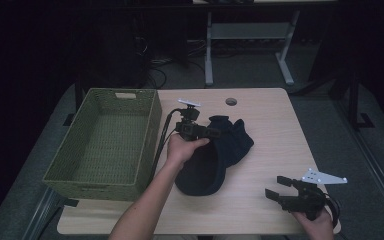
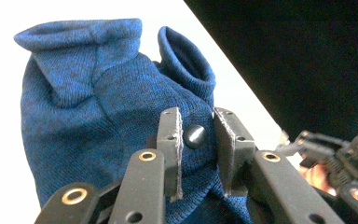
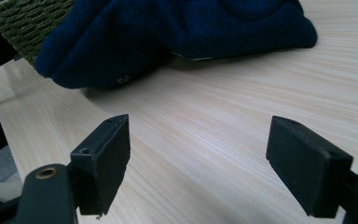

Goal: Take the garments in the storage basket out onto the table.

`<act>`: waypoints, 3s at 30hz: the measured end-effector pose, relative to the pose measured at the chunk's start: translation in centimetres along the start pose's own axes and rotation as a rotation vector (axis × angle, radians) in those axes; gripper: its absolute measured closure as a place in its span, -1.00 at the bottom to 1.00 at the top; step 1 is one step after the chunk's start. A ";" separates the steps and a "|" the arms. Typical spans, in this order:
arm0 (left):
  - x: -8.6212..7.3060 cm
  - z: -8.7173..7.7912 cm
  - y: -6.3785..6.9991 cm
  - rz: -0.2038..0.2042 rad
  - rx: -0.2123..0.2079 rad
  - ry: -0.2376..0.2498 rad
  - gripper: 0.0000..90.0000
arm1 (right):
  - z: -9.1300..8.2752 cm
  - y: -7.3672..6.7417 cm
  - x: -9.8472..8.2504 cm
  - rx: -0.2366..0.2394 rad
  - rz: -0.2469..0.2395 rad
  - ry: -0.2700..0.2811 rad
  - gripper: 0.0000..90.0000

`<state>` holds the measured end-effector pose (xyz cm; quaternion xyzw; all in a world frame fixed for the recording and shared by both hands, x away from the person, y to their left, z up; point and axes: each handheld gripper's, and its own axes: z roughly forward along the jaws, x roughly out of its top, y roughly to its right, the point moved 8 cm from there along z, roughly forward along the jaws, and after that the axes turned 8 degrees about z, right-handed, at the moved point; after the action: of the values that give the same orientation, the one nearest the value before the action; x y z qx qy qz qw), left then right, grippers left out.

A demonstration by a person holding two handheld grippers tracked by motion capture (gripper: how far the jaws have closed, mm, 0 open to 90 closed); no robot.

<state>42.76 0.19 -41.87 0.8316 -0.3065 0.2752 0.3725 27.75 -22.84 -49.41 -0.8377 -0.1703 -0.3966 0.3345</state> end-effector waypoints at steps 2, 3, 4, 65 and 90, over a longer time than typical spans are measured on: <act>-0.6 0.2 0.0 0.011 0.006 -0.015 0.61 | 0.1 -0.1 0.0 -0.001 -0.001 -0.004 -0.53; -0.9 0.2 0.0 0.015 0.010 -0.022 0.61 | 0.1 -0.1 0.0 0.001 -0.005 -0.004 -0.53; -1.2 0.3 0.0 0.023 0.017 -0.029 0.61 | 0.2 -0.1 0.0 0.001 -0.004 -0.006 -0.53; -6.3 -1.1 -2.4 -0.040 0.072 -0.031 0.28 | 11.0 -7.7 -1.3 0.201 -0.096 -0.383 0.87; -10.2 1.7 -2.3 -0.025 0.056 -0.136 0.29 | 6.1 -1.9 -1.4 0.143 -0.053 -0.426 0.98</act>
<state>38.00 3.22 -50.86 0.8623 -0.3127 0.2218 0.3308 29.17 -17.23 -52.56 -0.8719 -0.2868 -0.2065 0.3391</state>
